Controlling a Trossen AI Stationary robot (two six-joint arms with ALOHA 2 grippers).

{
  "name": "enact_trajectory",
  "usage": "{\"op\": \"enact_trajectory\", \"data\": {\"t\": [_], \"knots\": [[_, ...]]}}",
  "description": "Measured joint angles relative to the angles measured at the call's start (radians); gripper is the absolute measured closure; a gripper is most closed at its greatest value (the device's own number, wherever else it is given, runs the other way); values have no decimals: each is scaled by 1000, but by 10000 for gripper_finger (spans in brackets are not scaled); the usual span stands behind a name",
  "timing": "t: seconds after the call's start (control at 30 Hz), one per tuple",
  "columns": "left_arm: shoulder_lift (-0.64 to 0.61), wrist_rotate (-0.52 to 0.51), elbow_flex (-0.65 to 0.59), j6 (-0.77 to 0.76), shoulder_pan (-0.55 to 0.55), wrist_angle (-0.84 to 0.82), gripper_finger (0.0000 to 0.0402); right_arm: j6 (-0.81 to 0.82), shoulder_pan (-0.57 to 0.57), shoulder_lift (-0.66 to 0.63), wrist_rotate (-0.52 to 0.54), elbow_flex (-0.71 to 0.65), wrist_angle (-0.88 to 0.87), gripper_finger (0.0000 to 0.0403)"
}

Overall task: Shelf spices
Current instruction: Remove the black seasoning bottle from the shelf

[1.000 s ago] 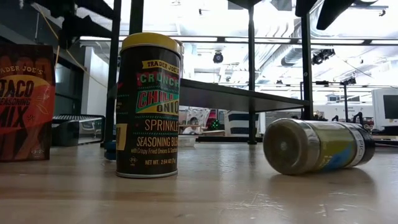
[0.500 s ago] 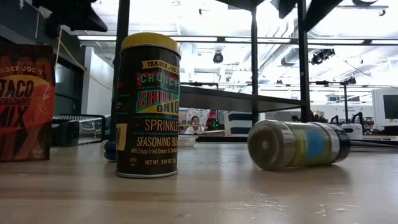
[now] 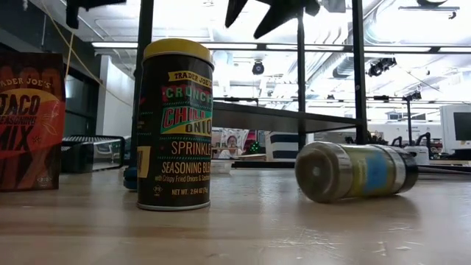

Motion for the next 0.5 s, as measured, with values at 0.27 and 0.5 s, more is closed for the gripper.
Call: {"op": "enact_trajectory", "data": {"t": [0.27,0.5], "knots": [[-38,97,0,-151,0,-88,401,-236,-103,19,-149,-1,-10,132],[-34,115,-1,-257,0,-165,401,-435,-110,20,-220,-1,-10,132]]}}
